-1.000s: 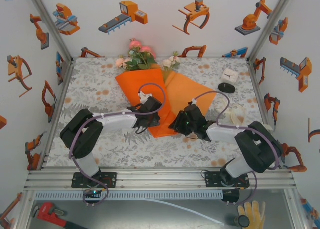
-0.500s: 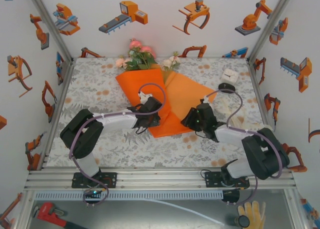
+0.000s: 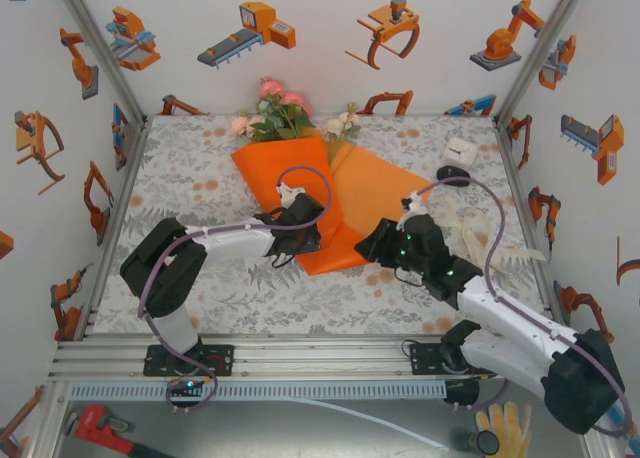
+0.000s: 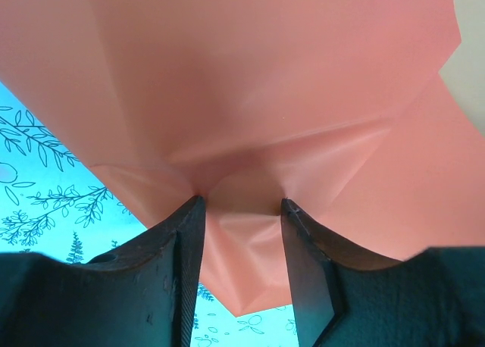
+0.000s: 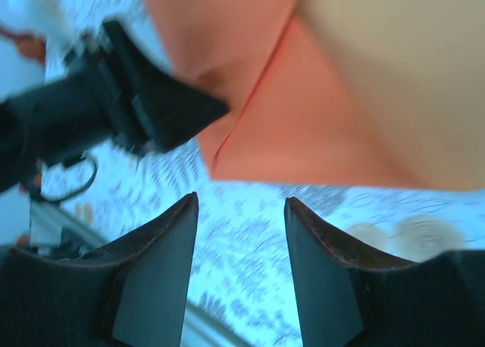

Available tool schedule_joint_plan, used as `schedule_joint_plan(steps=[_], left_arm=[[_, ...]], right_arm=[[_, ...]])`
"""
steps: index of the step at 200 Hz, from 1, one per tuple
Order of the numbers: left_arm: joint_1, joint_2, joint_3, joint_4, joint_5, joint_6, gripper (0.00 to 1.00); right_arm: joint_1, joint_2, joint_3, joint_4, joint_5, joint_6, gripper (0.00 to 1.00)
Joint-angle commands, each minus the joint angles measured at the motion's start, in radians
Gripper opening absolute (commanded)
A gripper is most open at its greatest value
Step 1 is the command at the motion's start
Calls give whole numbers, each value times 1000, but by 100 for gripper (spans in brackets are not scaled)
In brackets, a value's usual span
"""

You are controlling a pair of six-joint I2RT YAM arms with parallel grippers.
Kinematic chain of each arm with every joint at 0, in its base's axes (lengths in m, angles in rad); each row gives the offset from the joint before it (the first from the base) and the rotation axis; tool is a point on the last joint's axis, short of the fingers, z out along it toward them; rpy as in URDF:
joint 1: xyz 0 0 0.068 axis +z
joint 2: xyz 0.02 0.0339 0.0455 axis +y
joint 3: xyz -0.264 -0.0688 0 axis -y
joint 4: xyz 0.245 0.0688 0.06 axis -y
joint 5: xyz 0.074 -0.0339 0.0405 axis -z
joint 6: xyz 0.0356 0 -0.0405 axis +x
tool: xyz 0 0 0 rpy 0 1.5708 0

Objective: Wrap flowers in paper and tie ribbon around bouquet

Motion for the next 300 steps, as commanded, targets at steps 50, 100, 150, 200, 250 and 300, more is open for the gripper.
schedule_joint_plan(steps=[50, 100, 150, 200, 250, 300], left_arm=[[15, -130, -33, -78, -87, -48, 49], [29, -233, -106, -72, -100, -42, 52], [28, -213, -114, -34, -42, -49, 51], [26, -279, -176, 7, 3, -11, 51], [-33, -277, -223, 42, 110, 44, 52], [-44, -149, -174, 167, 426, 203, 51]], right_arm=[[107, 395, 34, 270, -19, 55, 47], [105, 451, 77, 282, 1, 31, 47], [80, 524, 101, 274, 40, 6, 47], [41, 586, 99, 360, 39, -31, 47], [15, 637, 148, 387, 7, -41, 47], [7, 666, 147, 404, -5, -35, 47]])
